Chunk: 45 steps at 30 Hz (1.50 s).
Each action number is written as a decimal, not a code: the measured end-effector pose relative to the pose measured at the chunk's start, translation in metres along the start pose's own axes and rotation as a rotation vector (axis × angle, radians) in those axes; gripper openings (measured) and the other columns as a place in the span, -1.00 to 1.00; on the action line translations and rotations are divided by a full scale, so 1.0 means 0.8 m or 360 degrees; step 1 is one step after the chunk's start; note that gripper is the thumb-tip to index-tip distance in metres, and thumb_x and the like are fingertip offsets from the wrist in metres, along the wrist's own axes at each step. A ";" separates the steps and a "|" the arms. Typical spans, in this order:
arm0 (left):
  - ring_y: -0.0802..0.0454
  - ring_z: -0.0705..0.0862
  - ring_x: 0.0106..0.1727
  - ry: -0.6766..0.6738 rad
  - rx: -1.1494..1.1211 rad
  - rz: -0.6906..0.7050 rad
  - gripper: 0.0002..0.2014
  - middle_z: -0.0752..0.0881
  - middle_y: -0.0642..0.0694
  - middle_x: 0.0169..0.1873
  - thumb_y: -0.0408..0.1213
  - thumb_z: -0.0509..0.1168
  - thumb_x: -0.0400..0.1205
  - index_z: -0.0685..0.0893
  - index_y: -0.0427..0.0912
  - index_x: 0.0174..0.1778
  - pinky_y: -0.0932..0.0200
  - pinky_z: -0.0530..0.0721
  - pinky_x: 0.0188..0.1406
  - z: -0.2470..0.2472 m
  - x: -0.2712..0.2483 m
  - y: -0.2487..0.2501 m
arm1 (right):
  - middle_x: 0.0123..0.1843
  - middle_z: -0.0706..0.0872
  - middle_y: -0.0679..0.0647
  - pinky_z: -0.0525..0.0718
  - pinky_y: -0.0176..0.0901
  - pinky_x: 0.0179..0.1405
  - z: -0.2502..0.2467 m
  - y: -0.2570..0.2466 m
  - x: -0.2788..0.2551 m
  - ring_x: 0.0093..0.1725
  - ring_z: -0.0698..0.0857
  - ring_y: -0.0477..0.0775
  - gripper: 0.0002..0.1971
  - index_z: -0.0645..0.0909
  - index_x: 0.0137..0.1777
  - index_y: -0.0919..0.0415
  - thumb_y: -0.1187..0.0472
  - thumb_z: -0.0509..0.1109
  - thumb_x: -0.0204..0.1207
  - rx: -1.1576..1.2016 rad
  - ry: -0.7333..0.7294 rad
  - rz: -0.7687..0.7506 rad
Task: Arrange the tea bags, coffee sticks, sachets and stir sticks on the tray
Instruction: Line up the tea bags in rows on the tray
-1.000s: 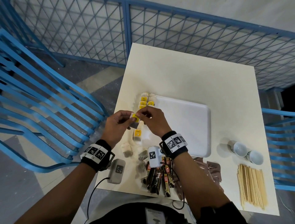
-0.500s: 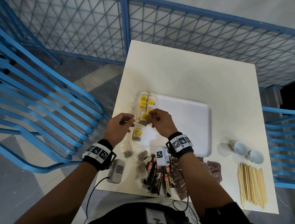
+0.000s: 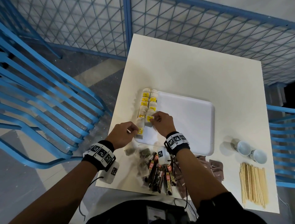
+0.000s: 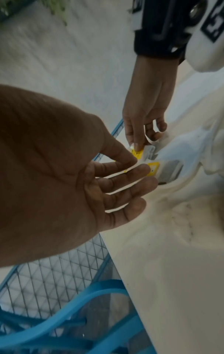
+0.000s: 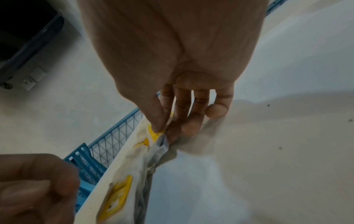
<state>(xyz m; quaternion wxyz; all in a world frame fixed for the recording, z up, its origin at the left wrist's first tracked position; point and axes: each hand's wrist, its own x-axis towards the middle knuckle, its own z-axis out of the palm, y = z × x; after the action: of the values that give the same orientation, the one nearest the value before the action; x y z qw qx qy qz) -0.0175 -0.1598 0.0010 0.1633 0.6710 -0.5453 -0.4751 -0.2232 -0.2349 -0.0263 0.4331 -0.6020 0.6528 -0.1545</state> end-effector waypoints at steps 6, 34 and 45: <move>0.12 0.75 -0.17 -0.0014 0.0039 0.0004 -0.94 0.79 0.05 -0.15 -0.27 0.43 0.67 0.78 -0.02 -0.05 0.35 0.63 -0.24 -0.001 -0.003 -0.010 | -0.23 0.76 0.05 0.44 -0.68 -0.31 0.004 -0.003 -0.004 -0.26 0.62 -0.07 -0.90 0.68 -0.15 0.06 0.17 0.56 0.50 -0.0042 0.0113 0.0024; -0.03 0.63 -0.13 0.0323 0.0244 -0.0040 -0.88 0.67 -0.03 -0.15 -0.29 0.56 0.51 0.75 -0.18 -0.16 0.17 0.57 -0.10 0.037 -0.073 -0.079 | 0.03 0.69 0.06 0.60 0.15 0.09 0.074 0.014 -0.159 0.11 0.66 0.21 -0.65 0.74 -0.04 0.14 -0.09 0.57 0.31 -0.1245 -0.0069 -0.0536; 0.11 0.77 -0.14 0.0470 -0.0211 -0.0227 -0.94 0.77 0.16 -0.30 -0.20 0.52 0.57 0.77 0.03 -0.15 0.24 0.71 -0.05 0.023 -0.086 -0.055 | -0.12 0.68 0.07 0.66 -0.01 -0.06 0.059 0.010 -0.166 -0.12 0.67 0.13 -0.92 0.76 -0.14 0.20 0.24 0.56 0.40 -0.0425 0.0073 -0.0525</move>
<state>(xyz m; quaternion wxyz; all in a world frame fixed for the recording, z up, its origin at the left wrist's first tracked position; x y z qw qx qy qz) -0.0043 -0.0780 -0.0093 0.2514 0.7581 -0.4340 -0.4168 -0.2058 -0.0959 -0.0090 0.3033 -0.7490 0.5700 -0.1491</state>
